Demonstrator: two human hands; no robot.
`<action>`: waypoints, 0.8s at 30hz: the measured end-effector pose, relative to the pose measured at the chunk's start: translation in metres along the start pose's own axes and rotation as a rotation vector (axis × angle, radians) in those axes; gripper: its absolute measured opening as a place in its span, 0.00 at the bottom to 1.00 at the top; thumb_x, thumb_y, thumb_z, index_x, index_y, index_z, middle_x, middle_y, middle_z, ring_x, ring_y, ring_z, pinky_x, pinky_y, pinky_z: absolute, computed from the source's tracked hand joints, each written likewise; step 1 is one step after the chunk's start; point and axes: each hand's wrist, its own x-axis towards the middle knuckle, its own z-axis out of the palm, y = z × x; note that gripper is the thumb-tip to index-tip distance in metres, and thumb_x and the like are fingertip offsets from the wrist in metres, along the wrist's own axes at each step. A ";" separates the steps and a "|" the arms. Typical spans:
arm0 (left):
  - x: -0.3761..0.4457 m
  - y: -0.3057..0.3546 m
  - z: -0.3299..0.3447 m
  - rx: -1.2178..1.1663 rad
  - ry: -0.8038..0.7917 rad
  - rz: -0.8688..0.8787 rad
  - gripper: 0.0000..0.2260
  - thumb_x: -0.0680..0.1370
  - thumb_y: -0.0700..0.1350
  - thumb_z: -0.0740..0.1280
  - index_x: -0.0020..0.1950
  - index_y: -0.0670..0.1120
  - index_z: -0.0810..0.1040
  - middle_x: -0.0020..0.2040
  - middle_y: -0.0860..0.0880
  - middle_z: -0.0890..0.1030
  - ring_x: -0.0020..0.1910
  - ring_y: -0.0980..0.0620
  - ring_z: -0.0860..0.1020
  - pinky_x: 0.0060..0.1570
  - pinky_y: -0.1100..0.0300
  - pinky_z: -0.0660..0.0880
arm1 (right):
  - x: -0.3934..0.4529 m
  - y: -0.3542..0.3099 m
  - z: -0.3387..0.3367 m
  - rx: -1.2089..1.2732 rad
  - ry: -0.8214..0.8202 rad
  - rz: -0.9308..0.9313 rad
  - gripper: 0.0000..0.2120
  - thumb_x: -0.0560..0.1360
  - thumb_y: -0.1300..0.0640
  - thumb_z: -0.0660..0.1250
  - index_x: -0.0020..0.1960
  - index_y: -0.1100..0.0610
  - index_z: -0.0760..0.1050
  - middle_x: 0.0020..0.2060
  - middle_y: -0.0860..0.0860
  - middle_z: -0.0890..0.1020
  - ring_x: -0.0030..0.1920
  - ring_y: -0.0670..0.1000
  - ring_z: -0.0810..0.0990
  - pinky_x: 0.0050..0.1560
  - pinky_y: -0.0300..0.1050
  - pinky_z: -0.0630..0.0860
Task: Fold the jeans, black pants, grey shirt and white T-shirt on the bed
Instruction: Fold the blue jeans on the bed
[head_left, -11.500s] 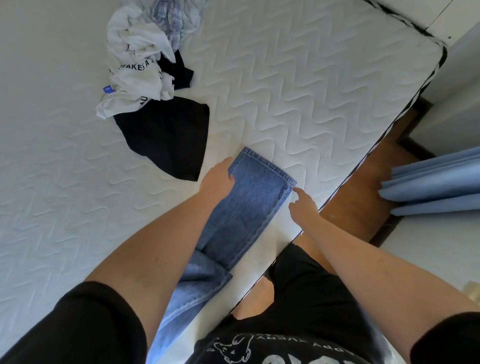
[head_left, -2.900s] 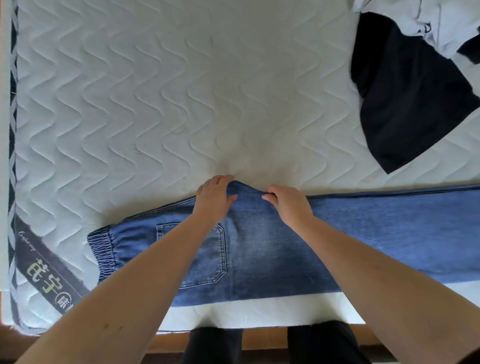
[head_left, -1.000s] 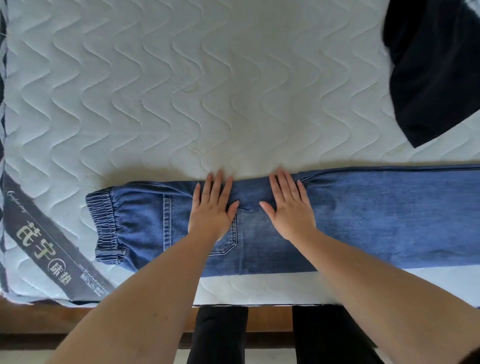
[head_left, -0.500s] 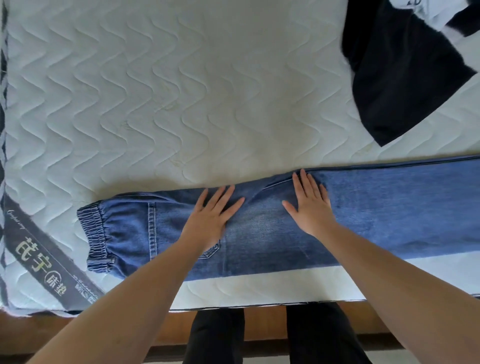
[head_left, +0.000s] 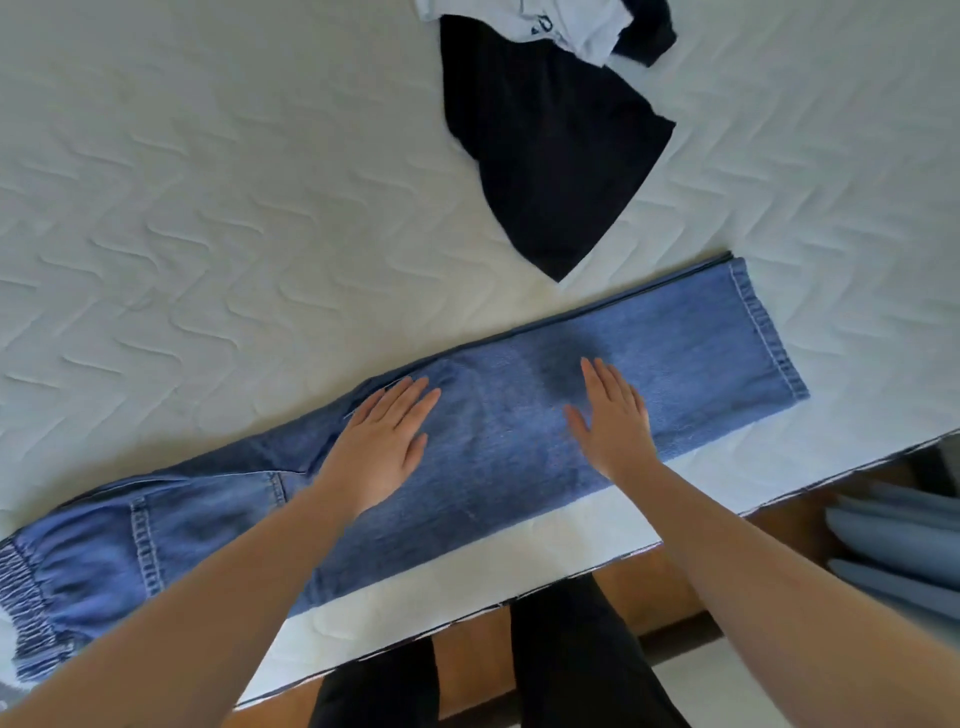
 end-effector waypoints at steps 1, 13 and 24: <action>0.011 0.011 0.001 0.001 0.003 0.017 0.26 0.82 0.53 0.47 0.78 0.46 0.59 0.78 0.47 0.60 0.77 0.47 0.60 0.75 0.49 0.58 | 0.002 0.014 -0.004 0.021 0.008 0.039 0.31 0.82 0.45 0.53 0.80 0.53 0.45 0.79 0.50 0.52 0.79 0.52 0.48 0.76 0.51 0.46; 0.123 0.127 0.039 0.174 -0.257 0.023 0.38 0.79 0.63 0.58 0.79 0.55 0.38 0.80 0.48 0.38 0.79 0.45 0.42 0.76 0.44 0.49 | 0.061 0.155 -0.052 0.168 0.101 0.357 0.36 0.81 0.47 0.57 0.80 0.56 0.40 0.79 0.50 0.43 0.79 0.51 0.43 0.76 0.53 0.45; 0.138 0.141 0.036 0.153 -0.392 -0.053 0.42 0.77 0.61 0.64 0.78 0.60 0.35 0.79 0.51 0.34 0.79 0.47 0.39 0.74 0.40 0.54 | 0.106 0.227 -0.094 0.289 -0.074 0.462 0.28 0.71 0.47 0.74 0.65 0.54 0.66 0.58 0.58 0.77 0.54 0.60 0.78 0.58 0.56 0.73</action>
